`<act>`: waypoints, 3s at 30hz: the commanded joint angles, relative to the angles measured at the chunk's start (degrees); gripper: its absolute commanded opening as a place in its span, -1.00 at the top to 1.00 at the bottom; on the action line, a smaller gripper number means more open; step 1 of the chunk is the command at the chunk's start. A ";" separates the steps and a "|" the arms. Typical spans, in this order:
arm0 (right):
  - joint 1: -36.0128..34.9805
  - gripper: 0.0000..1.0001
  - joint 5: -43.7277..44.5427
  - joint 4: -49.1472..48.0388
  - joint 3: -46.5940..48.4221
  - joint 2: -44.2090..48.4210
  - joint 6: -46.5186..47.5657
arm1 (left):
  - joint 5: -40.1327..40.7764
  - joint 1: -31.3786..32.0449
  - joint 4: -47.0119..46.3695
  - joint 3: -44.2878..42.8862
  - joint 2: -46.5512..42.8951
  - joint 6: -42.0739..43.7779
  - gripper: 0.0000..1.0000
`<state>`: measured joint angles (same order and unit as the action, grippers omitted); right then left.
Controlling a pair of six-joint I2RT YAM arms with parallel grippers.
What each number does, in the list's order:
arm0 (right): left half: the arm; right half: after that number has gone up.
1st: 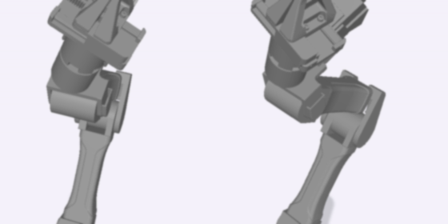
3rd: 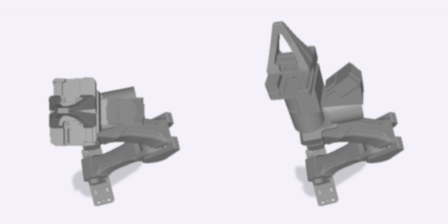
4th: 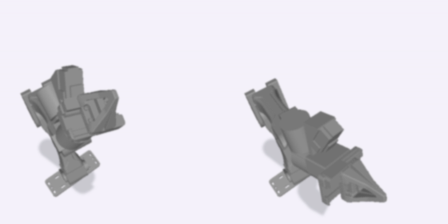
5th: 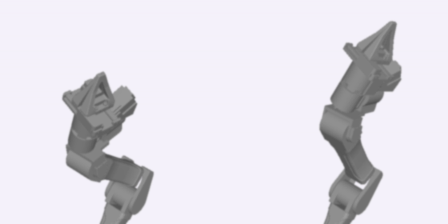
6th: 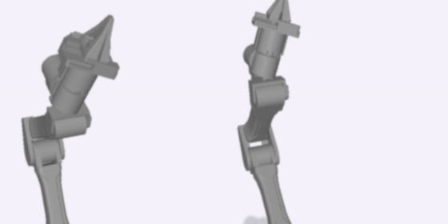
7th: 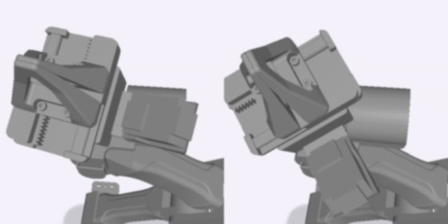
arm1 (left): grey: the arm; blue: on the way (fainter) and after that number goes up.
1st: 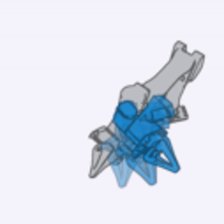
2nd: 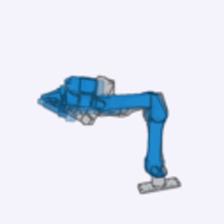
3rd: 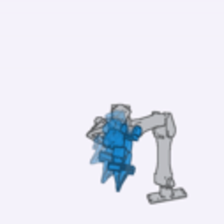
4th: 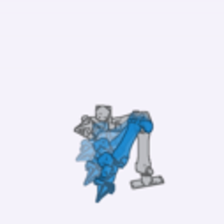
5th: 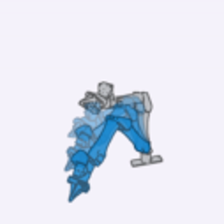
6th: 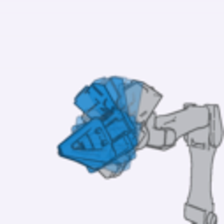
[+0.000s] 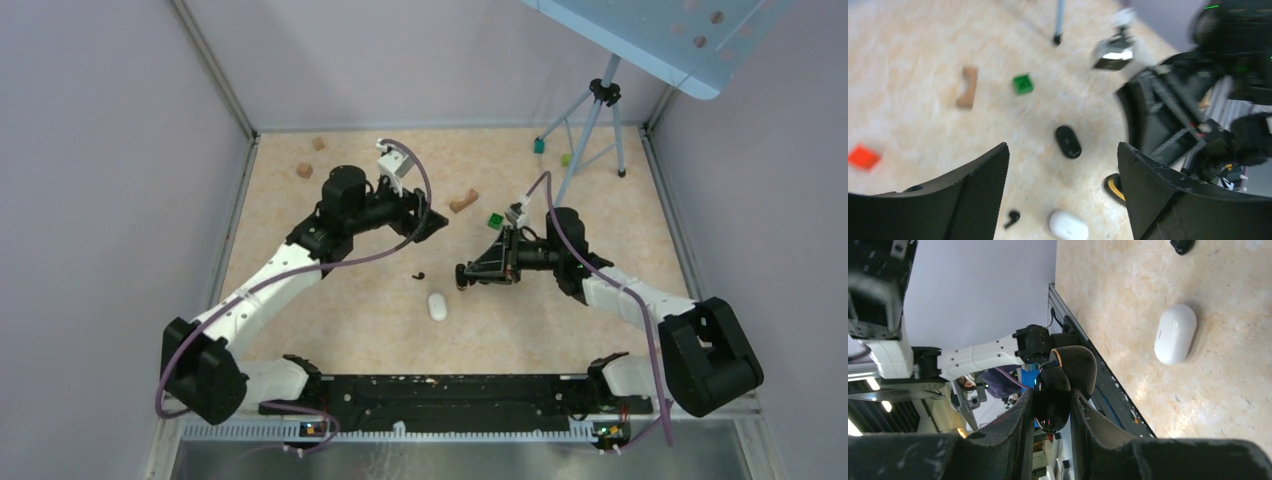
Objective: Insert the wireless bluetooth earbuds into the charging case
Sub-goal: Move the right earbud to the center of the board.
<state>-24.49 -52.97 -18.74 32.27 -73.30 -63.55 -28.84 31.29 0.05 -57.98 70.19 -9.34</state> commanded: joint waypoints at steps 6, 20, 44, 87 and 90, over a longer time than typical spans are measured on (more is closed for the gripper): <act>0.51 1.00 1.86 7.92 0.88 4.48 5.92 | 6.37 -2.88 21.70 -4.86 13.13 -2.47 -0.53; 0.55 1.00 1.87 8.30 1.79 3.60 6.11 | 17.54 8.49 30.13 -8.52 23.68 20.01 -0.25; 0.52 1.00 -1.23 8.33 2.71 1.33 6.30 | 15.77 8.83 29.40 -2.61 21.05 47.41 0.05; 0.55 1.00 -0.46 10.66 5.18 1.09 6.71 | 16.34 8.55 22.06 -4.19 31.10 49.20 0.45; 0.51 1.00 -0.47 10.66 5.20 1.27 6.68 | 16.83 7.87 21.20 -5.05 32.40 47.06 0.47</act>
<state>-24.21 -52.36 -5.93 34.26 -72.55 -57.01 -12.67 39.99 23.62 -61.14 100.68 40.36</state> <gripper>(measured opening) 0.265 0.276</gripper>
